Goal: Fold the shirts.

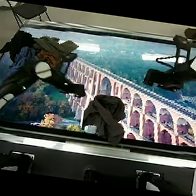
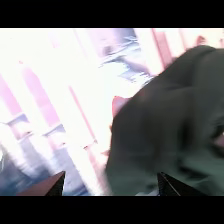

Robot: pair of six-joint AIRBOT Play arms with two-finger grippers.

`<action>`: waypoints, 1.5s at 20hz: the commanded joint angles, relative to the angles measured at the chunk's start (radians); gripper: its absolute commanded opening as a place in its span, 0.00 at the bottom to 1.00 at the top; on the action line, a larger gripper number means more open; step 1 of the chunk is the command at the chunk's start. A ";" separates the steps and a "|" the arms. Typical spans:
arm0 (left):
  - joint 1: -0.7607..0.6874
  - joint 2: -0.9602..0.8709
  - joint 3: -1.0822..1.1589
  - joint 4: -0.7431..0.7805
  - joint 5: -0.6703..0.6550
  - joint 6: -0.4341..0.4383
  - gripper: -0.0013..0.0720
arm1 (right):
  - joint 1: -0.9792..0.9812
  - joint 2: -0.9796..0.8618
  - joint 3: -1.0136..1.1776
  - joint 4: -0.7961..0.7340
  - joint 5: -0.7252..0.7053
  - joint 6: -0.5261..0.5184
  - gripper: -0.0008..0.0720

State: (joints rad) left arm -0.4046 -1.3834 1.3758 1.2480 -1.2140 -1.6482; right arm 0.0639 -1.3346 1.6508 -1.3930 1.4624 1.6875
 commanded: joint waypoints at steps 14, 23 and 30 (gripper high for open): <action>-0.074 -0.062 -0.492 -0.462 0.265 0.235 0.92 | -0.235 -0.170 -0.339 0.291 0.128 -0.163 0.98; -0.103 -0.072 -0.492 -0.452 0.390 0.167 0.07 | -0.086 -0.318 -0.429 0.377 -0.074 -0.237 0.98; -0.102 -0.072 -0.492 -0.451 0.373 0.167 0.06 | 0.042 -0.383 -0.428 0.399 -0.277 -0.279 0.91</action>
State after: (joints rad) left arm -0.5064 -1.4567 0.8837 0.7963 -0.8391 -1.4811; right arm 0.0578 -1.6928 1.2251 -0.9894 1.3193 1.4200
